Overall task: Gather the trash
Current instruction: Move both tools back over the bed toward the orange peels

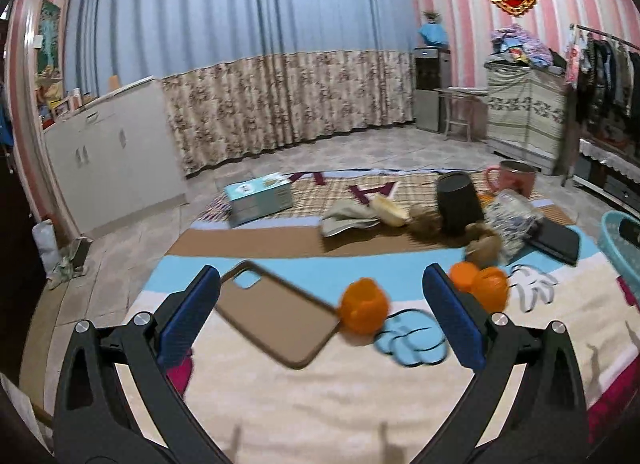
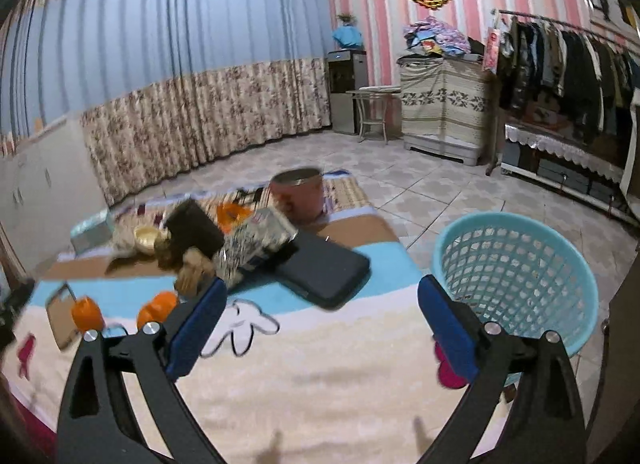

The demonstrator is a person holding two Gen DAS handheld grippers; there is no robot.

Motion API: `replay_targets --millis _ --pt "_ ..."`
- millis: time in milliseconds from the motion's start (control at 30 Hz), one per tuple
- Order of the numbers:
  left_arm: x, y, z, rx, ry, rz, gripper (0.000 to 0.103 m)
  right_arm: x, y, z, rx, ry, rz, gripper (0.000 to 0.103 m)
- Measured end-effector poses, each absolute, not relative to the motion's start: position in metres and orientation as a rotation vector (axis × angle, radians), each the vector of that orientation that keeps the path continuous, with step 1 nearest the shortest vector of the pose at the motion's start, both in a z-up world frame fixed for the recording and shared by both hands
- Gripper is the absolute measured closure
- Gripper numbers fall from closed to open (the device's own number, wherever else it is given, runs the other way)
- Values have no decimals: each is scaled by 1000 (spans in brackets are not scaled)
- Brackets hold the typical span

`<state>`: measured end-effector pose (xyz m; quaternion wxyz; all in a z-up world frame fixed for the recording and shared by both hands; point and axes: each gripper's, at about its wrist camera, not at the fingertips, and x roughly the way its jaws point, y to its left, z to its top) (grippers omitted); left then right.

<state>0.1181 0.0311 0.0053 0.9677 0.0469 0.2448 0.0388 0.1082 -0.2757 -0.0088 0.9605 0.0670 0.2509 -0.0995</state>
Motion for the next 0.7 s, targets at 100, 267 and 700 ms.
replay_targets --millis 100,267,700 --pt "119 42 -4 77 514 81 5 112 -269 -19 113 539 -196 9" --pt "132 46 -22 23 593 33 5 115 -265 -22 89 545 -201 9" --pt "174 24 -48 59 693 -16 11 127 -259 -35 85 589 -189 9"
